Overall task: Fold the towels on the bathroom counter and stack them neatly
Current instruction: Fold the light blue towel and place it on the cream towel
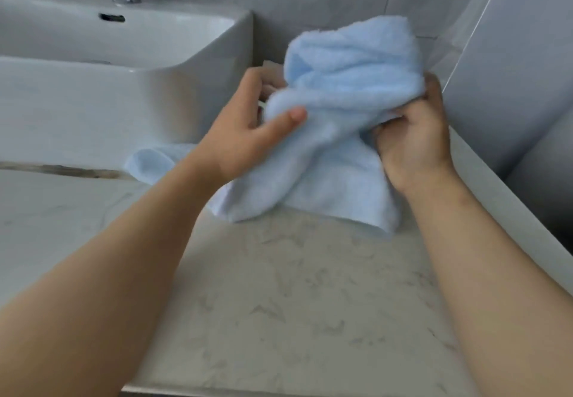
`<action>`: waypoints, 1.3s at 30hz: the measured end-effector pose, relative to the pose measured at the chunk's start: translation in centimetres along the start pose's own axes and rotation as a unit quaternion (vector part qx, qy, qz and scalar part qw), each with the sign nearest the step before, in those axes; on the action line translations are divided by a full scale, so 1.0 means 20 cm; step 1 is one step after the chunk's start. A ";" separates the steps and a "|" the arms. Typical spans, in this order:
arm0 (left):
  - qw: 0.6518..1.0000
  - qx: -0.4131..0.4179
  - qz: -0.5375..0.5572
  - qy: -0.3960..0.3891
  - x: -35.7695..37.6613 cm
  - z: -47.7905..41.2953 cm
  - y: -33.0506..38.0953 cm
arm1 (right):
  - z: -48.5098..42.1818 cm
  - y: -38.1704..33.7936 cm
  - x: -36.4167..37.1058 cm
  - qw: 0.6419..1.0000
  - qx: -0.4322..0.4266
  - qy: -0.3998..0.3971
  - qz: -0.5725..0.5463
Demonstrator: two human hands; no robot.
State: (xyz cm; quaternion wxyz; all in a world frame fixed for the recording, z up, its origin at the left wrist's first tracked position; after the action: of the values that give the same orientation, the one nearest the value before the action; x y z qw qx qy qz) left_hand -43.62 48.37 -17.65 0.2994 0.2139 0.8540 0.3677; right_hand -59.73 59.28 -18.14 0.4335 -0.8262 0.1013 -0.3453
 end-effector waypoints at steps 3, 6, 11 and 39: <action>0.956 -0.184 0.224 -0.039 0.02 -0.01 -0.02 | 0.00 0.01 -0.06 0.982 0.111 -0.051 -0.142; 0.958 -0.278 0.057 -0.042 0.05 0.01 -0.07 | 0.01 0.02 -0.07 0.978 0.181 -0.038 -0.095; 0.947 -0.272 -0.063 -0.161 0.11 0.04 -0.12 | 0.06 0.05 0.02 0.961 0.206 -0.056 0.177; 0.937 -0.109 -0.300 -0.139 0.05 0.00 -0.04 | 0.07 -0.09 0.03 0.717 -0.024 -0.131 0.684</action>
State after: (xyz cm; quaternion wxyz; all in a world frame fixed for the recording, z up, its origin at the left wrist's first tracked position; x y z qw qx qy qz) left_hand -44.53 48.42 -18.58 0.5332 -0.0374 0.7828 0.3186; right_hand -58.62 61.04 -16.91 0.5406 -0.5787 0.5893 0.1600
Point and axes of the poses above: each hand's wrist, its own z-axis away from the middle knuckle, its own x-axis out of the palm, y = z × x, the point moved 3 cm from there along -z, towards the middle knuckle, and after that the axes turned 1 degree about z, right-handed, at the moved point
